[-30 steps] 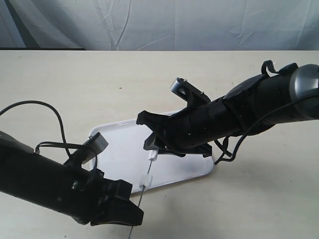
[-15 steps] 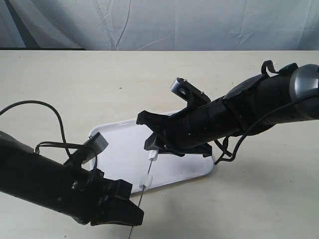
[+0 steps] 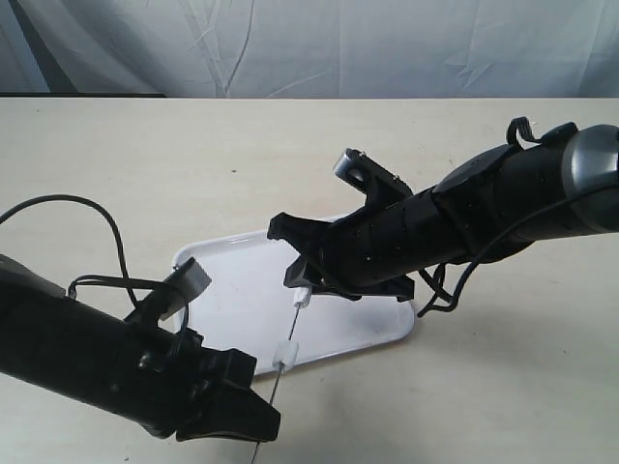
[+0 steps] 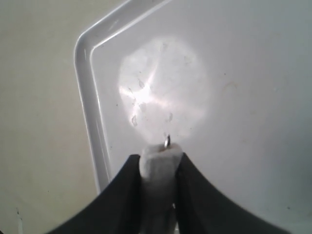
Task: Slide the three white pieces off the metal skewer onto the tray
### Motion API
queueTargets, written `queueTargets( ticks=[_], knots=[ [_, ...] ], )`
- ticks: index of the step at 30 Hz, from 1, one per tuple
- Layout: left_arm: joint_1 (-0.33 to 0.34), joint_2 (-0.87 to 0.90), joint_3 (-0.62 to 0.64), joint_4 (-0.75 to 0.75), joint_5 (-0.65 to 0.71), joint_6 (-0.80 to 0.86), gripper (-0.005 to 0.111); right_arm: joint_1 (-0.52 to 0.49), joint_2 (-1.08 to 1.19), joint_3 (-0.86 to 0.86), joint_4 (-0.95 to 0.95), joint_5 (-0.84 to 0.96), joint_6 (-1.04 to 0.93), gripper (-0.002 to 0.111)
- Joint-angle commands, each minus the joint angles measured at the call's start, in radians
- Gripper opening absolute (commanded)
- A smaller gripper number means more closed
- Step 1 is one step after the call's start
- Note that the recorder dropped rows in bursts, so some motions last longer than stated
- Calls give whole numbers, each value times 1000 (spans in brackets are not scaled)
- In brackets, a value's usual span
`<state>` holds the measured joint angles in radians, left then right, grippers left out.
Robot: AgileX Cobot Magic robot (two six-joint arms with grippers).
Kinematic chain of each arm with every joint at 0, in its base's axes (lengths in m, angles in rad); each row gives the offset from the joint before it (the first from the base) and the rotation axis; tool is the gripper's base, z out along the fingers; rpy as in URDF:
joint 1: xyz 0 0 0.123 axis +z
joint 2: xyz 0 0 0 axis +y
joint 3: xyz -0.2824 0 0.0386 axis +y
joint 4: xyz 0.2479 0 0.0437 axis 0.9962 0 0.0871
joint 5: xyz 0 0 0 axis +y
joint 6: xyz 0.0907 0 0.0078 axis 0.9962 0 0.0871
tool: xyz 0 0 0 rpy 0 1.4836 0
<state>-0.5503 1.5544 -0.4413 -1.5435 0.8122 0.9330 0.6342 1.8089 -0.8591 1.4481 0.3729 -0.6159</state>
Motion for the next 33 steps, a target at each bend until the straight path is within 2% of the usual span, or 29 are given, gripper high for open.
queueTargets(
  ticks=[1, 21, 30, 33],
  knots=[
    [1, -6, 25, 13, 38, 1, 0, -5, 1, -3, -9, -46, -12, 21],
    [1, -6, 144, 21, 109, 21, 0, -5, 1, -5, -34, -185, -12, 21],
    [1, -6, 144, -136, 62, 119, 0, -5, 1, -5, -135, -146, -19, 21],
    [1, -6, 144, -146, 54, 134, 0, -5, 1, -5, -138, -139, -21, 35]
  ],
)
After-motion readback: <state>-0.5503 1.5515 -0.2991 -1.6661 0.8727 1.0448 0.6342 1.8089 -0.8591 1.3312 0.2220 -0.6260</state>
